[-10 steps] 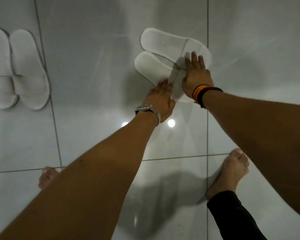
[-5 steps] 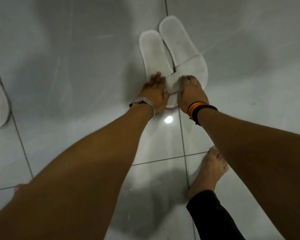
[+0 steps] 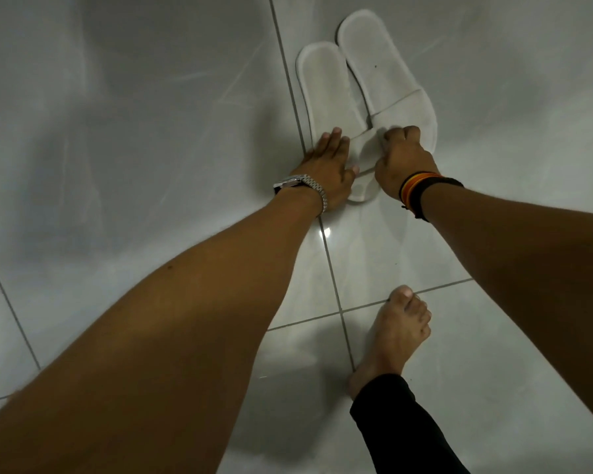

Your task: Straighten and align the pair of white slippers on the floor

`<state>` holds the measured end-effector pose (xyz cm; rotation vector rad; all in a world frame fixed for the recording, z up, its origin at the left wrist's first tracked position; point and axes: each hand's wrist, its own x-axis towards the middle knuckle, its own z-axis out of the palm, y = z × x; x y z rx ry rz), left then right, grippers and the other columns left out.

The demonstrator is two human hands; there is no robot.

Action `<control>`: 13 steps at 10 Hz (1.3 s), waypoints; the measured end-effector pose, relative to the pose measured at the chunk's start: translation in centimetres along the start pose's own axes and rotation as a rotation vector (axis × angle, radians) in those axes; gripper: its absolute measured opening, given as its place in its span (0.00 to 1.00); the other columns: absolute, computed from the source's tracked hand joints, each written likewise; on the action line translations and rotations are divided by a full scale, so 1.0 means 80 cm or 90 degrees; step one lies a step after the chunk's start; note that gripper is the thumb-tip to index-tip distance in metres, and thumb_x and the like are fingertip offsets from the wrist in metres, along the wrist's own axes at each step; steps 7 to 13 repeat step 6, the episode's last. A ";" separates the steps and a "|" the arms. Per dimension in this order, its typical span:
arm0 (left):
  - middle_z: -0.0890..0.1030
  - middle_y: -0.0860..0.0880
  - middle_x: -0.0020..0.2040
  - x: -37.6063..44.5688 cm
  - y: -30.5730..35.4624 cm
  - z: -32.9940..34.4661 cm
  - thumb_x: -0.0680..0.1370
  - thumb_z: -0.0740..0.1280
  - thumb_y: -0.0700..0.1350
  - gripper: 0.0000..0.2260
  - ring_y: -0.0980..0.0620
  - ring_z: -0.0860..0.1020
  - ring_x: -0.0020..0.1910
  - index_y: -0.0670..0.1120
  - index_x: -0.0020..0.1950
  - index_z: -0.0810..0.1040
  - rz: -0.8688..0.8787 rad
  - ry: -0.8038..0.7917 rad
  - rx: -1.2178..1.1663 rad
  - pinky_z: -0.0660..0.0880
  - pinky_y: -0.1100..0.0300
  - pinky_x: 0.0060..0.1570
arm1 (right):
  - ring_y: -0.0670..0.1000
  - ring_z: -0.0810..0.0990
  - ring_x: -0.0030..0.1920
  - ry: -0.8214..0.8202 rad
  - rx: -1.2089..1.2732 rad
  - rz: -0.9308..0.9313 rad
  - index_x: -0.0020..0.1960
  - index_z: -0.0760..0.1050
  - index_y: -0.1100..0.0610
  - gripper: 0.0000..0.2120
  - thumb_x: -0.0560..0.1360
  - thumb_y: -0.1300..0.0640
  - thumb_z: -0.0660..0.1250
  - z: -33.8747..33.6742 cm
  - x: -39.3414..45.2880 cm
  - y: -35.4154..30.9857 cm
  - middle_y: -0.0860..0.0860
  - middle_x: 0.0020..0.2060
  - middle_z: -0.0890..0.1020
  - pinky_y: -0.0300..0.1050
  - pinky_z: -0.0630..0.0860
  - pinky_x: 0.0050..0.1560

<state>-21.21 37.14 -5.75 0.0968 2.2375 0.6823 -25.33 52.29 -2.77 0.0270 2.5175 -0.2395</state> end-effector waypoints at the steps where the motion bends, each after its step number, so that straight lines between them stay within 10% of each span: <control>1: 0.40 0.46 0.84 -0.002 -0.002 -0.004 0.86 0.49 0.55 0.31 0.47 0.41 0.83 0.44 0.84 0.43 -0.009 -0.004 -0.001 0.46 0.51 0.82 | 0.68 0.77 0.60 -0.010 0.007 0.001 0.74 0.64 0.62 0.23 0.79 0.60 0.60 0.000 0.002 -0.003 0.60 0.71 0.65 0.54 0.74 0.61; 13: 0.42 0.47 0.84 -0.027 -0.057 -0.041 0.86 0.49 0.54 0.29 0.48 0.42 0.83 0.46 0.84 0.45 0.031 0.127 0.002 0.45 0.50 0.81 | 0.66 0.72 0.67 0.043 0.041 0.000 0.75 0.61 0.63 0.27 0.78 0.60 0.58 0.012 -0.013 -0.041 0.62 0.73 0.64 0.58 0.72 0.68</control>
